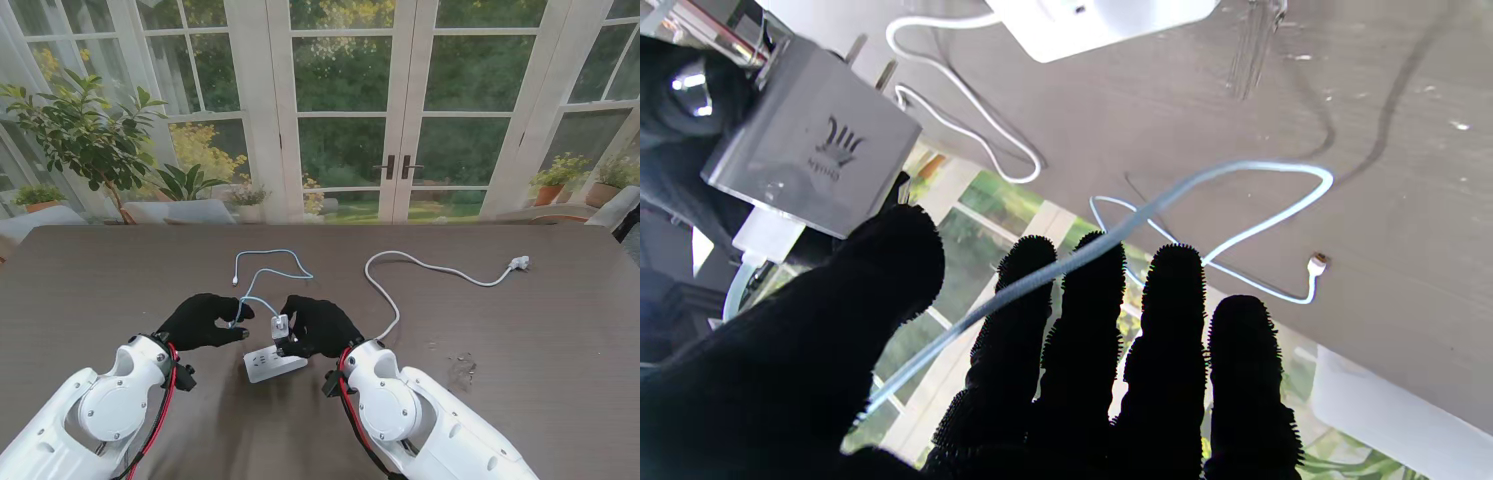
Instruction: Set up the charging station
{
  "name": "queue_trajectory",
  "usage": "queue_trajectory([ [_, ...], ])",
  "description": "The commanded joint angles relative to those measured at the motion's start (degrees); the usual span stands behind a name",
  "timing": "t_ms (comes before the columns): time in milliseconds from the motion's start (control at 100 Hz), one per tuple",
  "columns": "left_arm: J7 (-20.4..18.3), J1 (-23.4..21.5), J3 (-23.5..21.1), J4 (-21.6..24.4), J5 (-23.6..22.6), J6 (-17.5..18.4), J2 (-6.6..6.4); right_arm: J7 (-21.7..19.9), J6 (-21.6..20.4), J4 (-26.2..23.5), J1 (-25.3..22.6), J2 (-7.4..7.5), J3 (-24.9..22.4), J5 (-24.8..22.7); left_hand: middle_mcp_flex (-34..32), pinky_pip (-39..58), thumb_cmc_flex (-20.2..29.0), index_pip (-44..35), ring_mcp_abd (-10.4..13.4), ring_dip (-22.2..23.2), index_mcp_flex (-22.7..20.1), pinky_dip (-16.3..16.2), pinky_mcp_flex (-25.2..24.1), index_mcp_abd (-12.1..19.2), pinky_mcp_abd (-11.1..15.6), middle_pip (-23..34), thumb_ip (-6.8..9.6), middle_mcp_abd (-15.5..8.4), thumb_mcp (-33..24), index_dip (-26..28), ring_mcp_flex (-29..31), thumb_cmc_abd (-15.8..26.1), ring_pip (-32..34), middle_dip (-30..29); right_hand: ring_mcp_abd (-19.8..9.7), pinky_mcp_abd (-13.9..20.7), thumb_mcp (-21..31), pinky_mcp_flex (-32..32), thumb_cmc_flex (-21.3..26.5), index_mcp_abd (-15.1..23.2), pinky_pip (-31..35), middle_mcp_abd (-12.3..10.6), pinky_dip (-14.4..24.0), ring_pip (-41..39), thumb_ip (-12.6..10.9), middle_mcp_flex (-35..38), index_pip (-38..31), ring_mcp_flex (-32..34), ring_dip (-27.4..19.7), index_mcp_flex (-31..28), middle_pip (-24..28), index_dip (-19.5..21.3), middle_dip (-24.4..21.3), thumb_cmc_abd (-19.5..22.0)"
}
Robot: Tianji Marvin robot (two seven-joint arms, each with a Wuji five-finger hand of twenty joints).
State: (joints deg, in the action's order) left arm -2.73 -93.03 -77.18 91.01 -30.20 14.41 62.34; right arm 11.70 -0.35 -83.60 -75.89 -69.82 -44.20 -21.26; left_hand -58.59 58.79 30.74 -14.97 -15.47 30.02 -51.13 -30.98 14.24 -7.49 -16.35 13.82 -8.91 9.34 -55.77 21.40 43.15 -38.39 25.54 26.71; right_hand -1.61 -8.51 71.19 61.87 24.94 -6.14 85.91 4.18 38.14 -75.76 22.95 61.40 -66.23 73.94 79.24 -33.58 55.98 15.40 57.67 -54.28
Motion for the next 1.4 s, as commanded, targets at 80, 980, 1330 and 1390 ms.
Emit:
queue_trajectory([
  [80, -1.22, 0.26, 0.93, -1.24, -1.67, 0.52, -0.18, -0.46, -0.36, -0.2, -0.37, -0.32, 0.02, 0.35, 2.88, 1.14, -3.86, 3.24, 1.35, -0.36, 4.64, 0.59, -1.74, -4.9, 1.99, -0.42, -0.96, 0.43, 0.31, -1.96, -1.85, -3.62, 0.2, 0.23, -1.93, 2.47, 10.6, 1.42, 6.63, 10.1, 1.92, -1.01, 0.78, -1.99, -1.97, 2.1, -20.27, 1.64, -31.73, -5.86, 1.38, 4.27, 0.88, 8.5],
  [980, 1.09, 0.91, 5.49, -4.4, -9.9, 0.08, -0.81, 0.49, -1.9, 0.91, -0.63, -0.62, 0.22, 0.75, 11.56, 0.31, -8.79, 3.81, 1.24, 2.84, 12.87, -0.86, -5.75, -8.28, 2.53, 2.99, -2.07, 2.0, 2.53, 0.07, -7.09, -3.27, 2.44, 5.93, -1.79, 2.27, 10.82, 1.43, 6.62, 10.12, 1.99, -0.96, 0.85, -2.23, -1.92, 2.2, -20.4, 1.64, -31.65, -5.97, 1.5, 4.21, 0.85, 8.27],
  [1330, -0.28, -0.21, 6.04, -2.61, -14.65, -1.59, -1.55, 0.89, -2.32, 1.4, -0.82, -0.78, 0.42, 1.04, 16.31, 1.42, -10.24, -3.51, 1.9, 6.18, 16.61, -4.37, -5.87, -7.28, 3.49, 8.24, -2.04, 1.51, 4.67, 9.53, -8.14, -1.29, 5.6, 13.1, -1.77, 2.21, 10.89, 1.44, 6.49, 10.12, 2.02, -1.02, 0.87, -2.29, -1.87, 2.18, -20.46, 1.64, -31.64, -5.94, 1.52, 4.15, 0.84, 8.24],
  [1390, -0.44, -0.4, 6.09, -2.43, -15.76, -1.89, -1.69, 1.02, -2.4, 1.46, -0.88, -0.82, 0.44, 1.04, 17.16, 1.39, -10.13, -2.71, 2.09, 6.2, 17.79, -4.39, -5.85, -8.09, 3.65, 8.12, -1.99, 1.7, 4.84, 9.13, -8.28, -0.8, 5.64, 13.08, -1.73, 2.18, 10.92, 1.44, 6.55, 10.11, 2.04, -0.94, 0.88, -2.32, -1.88, 2.22, -20.46, 1.63, -31.63, -5.94, 1.54, 4.14, 0.83, 8.22],
])
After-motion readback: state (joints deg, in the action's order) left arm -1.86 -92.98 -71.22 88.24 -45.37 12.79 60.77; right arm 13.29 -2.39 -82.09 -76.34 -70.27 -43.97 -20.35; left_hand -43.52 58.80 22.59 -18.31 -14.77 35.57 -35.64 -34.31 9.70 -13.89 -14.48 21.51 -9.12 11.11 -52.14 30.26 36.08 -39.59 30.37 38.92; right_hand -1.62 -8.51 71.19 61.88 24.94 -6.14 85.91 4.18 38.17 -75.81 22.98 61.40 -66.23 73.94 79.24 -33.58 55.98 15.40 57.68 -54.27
